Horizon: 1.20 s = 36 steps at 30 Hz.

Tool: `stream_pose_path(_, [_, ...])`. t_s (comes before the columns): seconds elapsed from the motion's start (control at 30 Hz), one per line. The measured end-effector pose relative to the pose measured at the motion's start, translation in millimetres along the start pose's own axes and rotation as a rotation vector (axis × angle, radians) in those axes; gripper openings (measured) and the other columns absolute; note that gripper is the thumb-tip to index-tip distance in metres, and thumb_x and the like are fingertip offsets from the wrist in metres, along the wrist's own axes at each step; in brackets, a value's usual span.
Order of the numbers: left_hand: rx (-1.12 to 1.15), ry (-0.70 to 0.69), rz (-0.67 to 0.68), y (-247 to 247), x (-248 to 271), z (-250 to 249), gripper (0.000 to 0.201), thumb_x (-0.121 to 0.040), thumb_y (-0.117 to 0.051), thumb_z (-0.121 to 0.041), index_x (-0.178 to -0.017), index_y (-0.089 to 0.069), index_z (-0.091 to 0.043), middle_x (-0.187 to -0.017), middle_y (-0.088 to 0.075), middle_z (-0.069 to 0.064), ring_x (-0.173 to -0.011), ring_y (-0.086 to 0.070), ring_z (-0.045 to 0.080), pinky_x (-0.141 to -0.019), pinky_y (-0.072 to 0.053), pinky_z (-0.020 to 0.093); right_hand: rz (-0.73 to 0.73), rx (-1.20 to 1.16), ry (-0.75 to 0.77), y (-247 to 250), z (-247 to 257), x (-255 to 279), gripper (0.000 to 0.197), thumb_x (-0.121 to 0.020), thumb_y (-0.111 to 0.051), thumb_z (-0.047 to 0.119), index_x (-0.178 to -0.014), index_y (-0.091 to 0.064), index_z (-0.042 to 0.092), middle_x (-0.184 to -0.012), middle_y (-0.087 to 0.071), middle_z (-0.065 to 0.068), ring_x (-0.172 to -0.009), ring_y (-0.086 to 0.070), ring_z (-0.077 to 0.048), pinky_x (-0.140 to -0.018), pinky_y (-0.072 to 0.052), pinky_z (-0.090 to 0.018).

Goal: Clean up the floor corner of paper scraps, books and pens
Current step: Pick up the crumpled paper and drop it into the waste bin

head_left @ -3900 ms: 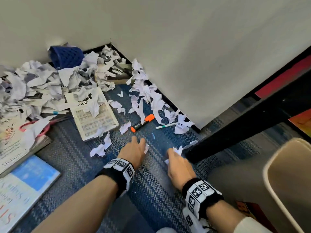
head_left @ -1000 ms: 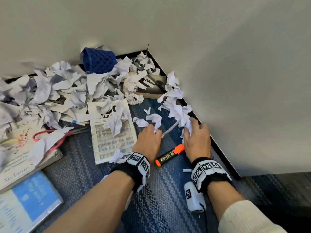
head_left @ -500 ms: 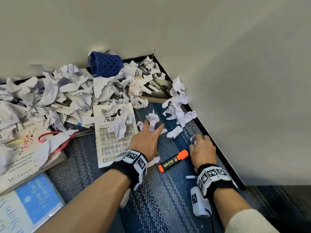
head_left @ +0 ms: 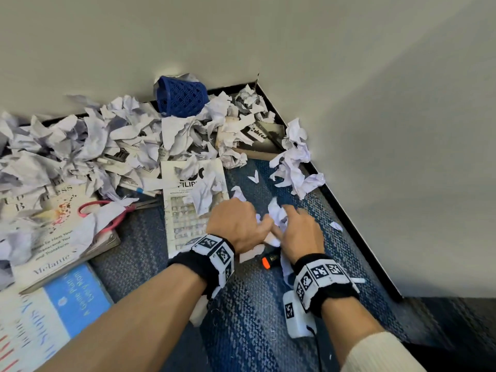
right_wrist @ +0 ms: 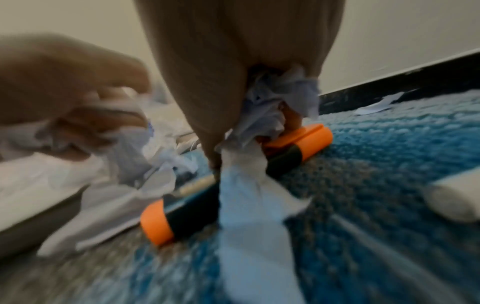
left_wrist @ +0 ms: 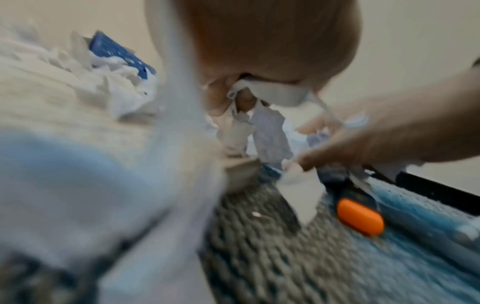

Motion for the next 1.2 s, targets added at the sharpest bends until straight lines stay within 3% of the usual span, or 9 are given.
stream_pose_path(0.2, [0.055, 0.071, 0.012, -1, -10, 29, 0.042, -0.091, -0.05, -0.023, -0.13, -0.038, -0.013, -0.086, -0.057, 0.012, -0.072, -0.055, 0.031, -0.062, -0.046, 0.04, -0.046, -0.028, 0.102, -5, -1, 1, 0.021, -0.088, -0.059, 0.026, -0.097, -0.056, 0.008, -0.106, -0.047, -0.012, -0.085, -0.056, -0.034, -0.07, -0.044, -0.037])
stream_pose_path(0.33, [-0.051, -0.027, 0.043, -11, -16, 28, 0.074, -0.095, -0.051, -0.016, -0.153, -0.009, -0.032, -0.131, -0.037, 0.017, -0.084, -0.06, 0.031, -0.064, -0.049, 0.038, -0.111, -0.144, 0.178, 1, 9, 20, 0.018, -0.077, -0.062, 0.023, -0.071, -0.048, 0.013, -0.087, -0.049, -0.003, -0.07, -0.049, -0.024, -0.063, -0.036, -0.032])
stream_pose_path(0.43, [-0.243, -0.068, 0.098, -18, -17, 23, 0.056, -0.101, -0.047, -0.022, -0.151, -0.023, -0.022, -0.145, -0.027, 0.016, -0.097, -0.061, 0.031, -0.067, -0.05, 0.037, -0.011, -0.171, 0.271, -2, 25, 41, 0.017, -0.075, -0.061, 0.029, -0.076, -0.052, 0.014, -0.087, -0.049, 0.001, -0.073, -0.049, -0.019, -0.067, -0.04, -0.034])
stream_pose_path(0.57, [-0.194, -0.047, 0.055, -16, -16, 18, 0.025, -0.099, -0.048, -0.011, -0.124, -0.045, -0.008, -0.127, -0.04, 0.012, -0.097, -0.061, 0.033, -0.062, -0.044, 0.037, 0.086, -0.086, 0.413, -27, 32, 70, 0.018, -0.082, -0.06, 0.031, -0.089, -0.051, 0.017, -0.102, -0.049, 0.001, -0.087, -0.055, -0.024, -0.07, -0.048, -0.037])
stream_pose_path(0.7, [0.032, -0.058, 0.103, -13, -24, 33, 0.019, -0.1, -0.049, -0.02, -0.113, -0.056, -0.007, -0.113, -0.057, 0.013, -0.098, -0.06, 0.031, -0.082, -0.05, 0.041, 0.024, -0.023, 0.403, -35, 30, 83, 0.025, -0.082, -0.066, 0.022, -0.085, -0.041, 0.019, -0.092, -0.046, -0.003, -0.08, -0.05, -0.028, -0.062, -0.044, -0.036])
stream_pose_path(0.93, [0.085, -0.212, -0.027, 28, 9, 69, 0.065, -0.102, -0.029, -0.053, -0.055, -0.045, -0.01, -0.048, -0.04, 0.003, -0.042, -0.035, 0.016, -0.053, -0.041, 0.031, -0.048, -0.169, 0.262, -9, 28, 84, 0.02, -0.082, -0.064, 0.016, -0.09, -0.047, 0.012, -0.073, -0.044, 0.001, -0.071, -0.053, -0.033, -0.061, -0.027, -0.031])
stream_pose_path(1.0, [-0.053, -0.287, -0.061, 40, 37, 78, 0.066, -0.097, -0.022, -0.063, -0.063, -0.048, -0.013, -0.051, -0.044, 0.0, -0.045, -0.041, 0.017, -0.053, -0.041, 0.031, -0.061, -0.178, 0.232, -6, 29, 87, 0.019, -0.083, -0.063, 0.017, -0.095, -0.05, 0.01, -0.071, -0.045, 0.002, -0.07, -0.054, -0.032, -0.06, -0.03, -0.033])
stream_pose_path(1.13, [-0.269, -0.364, 0.084, 14, 94, 87, 0.087, -0.076, -0.017, -0.09, -0.128, -0.034, -0.023, -0.091, -0.051, 0.0, -0.065, -0.049, 0.016, -0.052, -0.043, 0.031, -0.03, -0.181, 0.239, -5, 39, 100, 0.018, -0.084, -0.061, 0.017, -0.093, -0.046, 0.013, -0.074, -0.045, 0.002, -0.074, -0.055, -0.033, -0.062, -0.035, -0.036])
stream_pose_path(1.2, [-0.359, -0.405, 0.132, -12, 110, 88, 0.086, -0.076, -0.023, -0.088, -0.129, -0.036, -0.021, -0.1, -0.049, 0.009, -0.068, -0.051, 0.022, -0.045, -0.039, 0.031, -0.037, -0.159, 0.235, -2, 46, 109, 0.018, -0.085, -0.061, 0.018, -0.093, -0.046, 0.013, -0.075, -0.044, 0.003, -0.076, -0.055, -0.033, -0.062, -0.03, -0.033])
Point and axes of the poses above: each hand's wrist, its own x-axis away from the middle knuckle, its own y-axis out of the back of the hand, z = x × y, the point moved 1 cm from there along -x, towards the middle knuckle
